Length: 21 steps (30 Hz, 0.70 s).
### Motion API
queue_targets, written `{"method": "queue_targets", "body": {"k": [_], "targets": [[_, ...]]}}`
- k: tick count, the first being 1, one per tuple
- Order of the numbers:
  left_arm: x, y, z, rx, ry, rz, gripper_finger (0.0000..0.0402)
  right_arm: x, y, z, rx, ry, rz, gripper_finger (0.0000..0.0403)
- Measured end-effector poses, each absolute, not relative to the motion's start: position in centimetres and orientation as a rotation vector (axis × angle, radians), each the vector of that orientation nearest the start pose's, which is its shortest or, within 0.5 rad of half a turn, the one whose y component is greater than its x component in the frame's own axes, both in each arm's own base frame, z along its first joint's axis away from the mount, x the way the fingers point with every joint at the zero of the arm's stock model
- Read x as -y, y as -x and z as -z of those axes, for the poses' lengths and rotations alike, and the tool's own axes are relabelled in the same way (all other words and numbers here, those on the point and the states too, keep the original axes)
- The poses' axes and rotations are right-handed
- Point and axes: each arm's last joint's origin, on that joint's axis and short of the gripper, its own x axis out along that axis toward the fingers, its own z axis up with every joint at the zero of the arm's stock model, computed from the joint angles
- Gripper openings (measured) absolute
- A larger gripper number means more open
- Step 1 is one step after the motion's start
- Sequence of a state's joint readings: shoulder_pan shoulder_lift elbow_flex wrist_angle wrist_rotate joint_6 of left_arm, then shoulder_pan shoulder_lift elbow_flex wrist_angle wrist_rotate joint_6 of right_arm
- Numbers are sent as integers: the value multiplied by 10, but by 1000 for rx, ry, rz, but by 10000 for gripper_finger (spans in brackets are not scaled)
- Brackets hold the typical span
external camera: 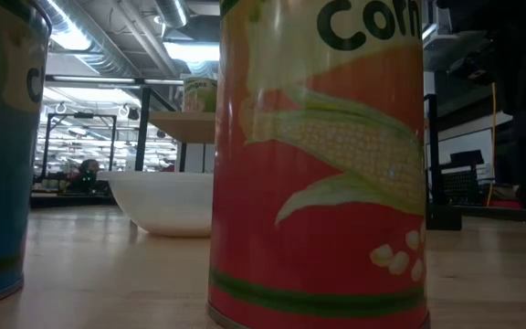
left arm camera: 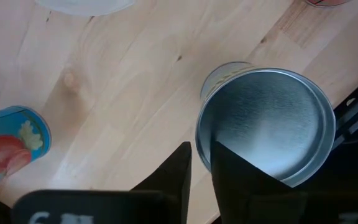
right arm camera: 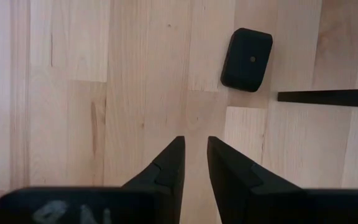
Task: Pick and place cans onto a shelf
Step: Put the canned bottom cherries on the shelf
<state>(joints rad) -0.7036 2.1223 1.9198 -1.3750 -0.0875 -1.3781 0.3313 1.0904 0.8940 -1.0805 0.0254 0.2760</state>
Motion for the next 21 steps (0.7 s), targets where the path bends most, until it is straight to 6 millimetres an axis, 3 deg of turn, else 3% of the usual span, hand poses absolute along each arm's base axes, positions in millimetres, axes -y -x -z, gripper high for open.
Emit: {"method": "queue_targets", "body": {"k": [11,21], "targets": [[263,-314,-242,-1432,482,-561,3,-57,-169,-256,-1281,5,-98,74],[263,-314,-242,-1427,481,-564,2,-57,-169,-256,-1281,11,-102,74]]}}
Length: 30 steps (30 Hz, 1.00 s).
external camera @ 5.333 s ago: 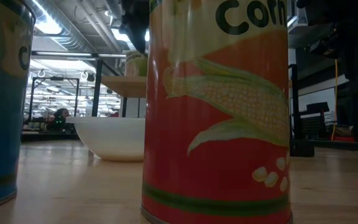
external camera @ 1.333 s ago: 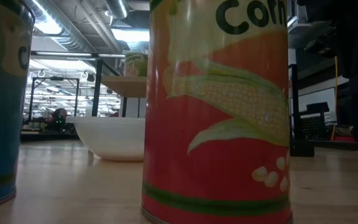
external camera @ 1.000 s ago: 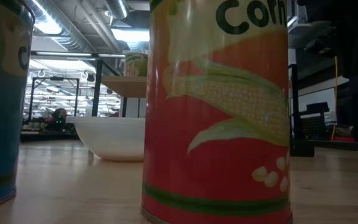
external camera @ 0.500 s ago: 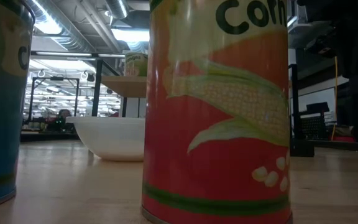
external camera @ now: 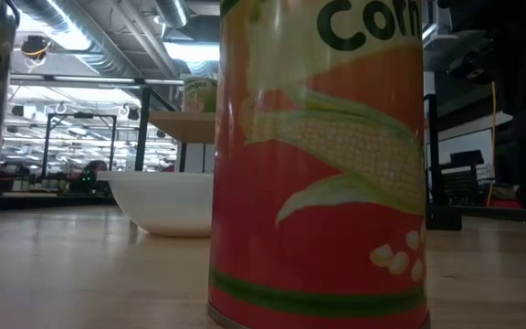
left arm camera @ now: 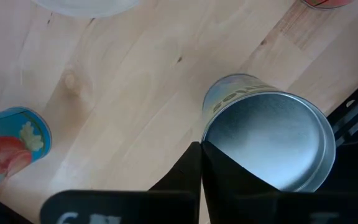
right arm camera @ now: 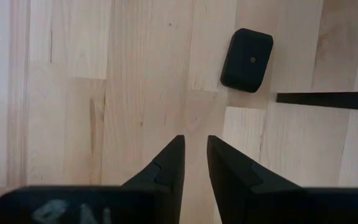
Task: Pick and place cans onto a shelf
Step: Put the canned bottom cherries on the shelf
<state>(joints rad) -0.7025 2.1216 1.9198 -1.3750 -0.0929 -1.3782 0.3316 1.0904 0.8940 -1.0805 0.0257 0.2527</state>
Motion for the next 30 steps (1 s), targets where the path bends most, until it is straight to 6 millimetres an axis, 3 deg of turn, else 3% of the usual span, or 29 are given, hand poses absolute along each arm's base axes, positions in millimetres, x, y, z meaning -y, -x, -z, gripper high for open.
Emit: {"method": "queue_targets", "body": {"k": [12,22,30], "targets": [[251,-319,-252,-1416,523,-567,0,-57,-169,-256,-1281,11,-102,74],[228,-318,-285,-1352,598,-554,0,-57,-169,-256,-1280,11,-102,74],[215,-325,-286,-1377,564,-533,0,-58,-169,-256,-1273,12,-105,74]]}}
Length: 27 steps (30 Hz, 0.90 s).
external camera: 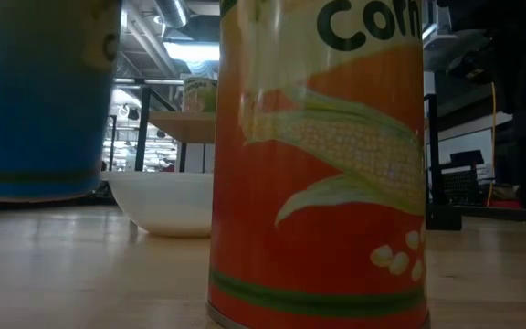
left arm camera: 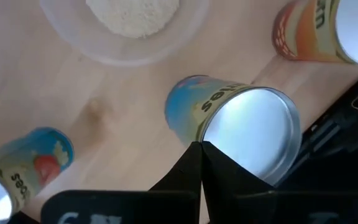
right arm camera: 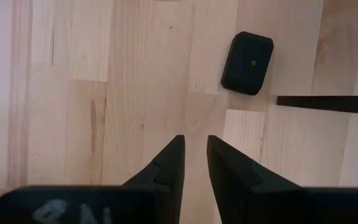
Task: Pick and place cans onto a shelf
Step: Put the canned bottom cherries on the shelf
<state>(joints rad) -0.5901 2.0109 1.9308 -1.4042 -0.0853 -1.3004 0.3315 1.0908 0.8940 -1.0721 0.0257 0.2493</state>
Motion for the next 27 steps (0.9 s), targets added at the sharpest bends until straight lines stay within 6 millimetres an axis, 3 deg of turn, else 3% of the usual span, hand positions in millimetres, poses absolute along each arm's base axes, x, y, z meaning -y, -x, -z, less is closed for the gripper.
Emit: {"method": "queue_targets", "body": {"k": [7,27], "targets": [[203,-334,-286,-1358,580,-552,0,-57,-169,-256,-1272,11,-105,74],[213,-355,-268,-1270,600,-510,0,-59,-173,-257,-1234,47,-144,74]]}}
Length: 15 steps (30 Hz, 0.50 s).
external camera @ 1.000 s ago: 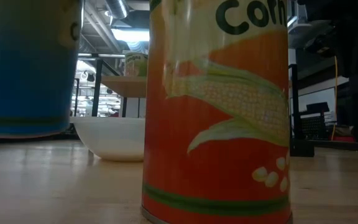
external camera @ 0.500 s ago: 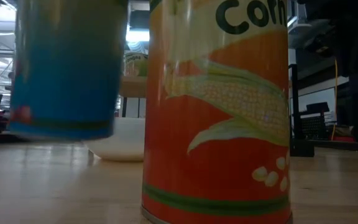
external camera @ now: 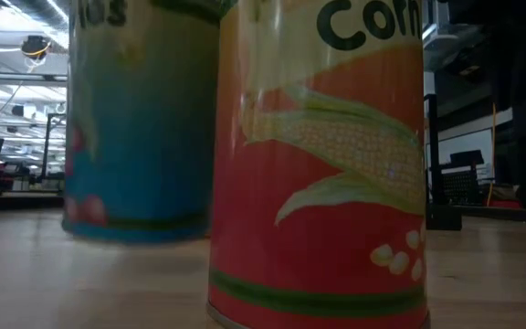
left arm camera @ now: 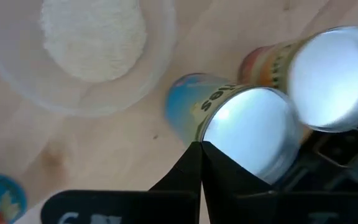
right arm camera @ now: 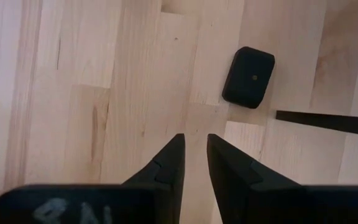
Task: Pick and place cans onto a shelf
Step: Put the canned bottom cherries on the shelf
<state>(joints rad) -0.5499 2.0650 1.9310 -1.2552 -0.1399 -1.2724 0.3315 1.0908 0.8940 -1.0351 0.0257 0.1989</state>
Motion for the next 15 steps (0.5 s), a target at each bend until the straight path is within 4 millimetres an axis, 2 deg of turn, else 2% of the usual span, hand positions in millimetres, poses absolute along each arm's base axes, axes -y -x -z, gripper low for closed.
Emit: {"method": "queue_targets", "body": {"k": [7,15], "targets": [[217,-362,-253,-1310,589,-488,0,-59,-172,-257,-1234,48,-144,74],[216,-362,-251,-1324,584,-493,5,-59,-173,-257,-1233,48,-145,74]]}}
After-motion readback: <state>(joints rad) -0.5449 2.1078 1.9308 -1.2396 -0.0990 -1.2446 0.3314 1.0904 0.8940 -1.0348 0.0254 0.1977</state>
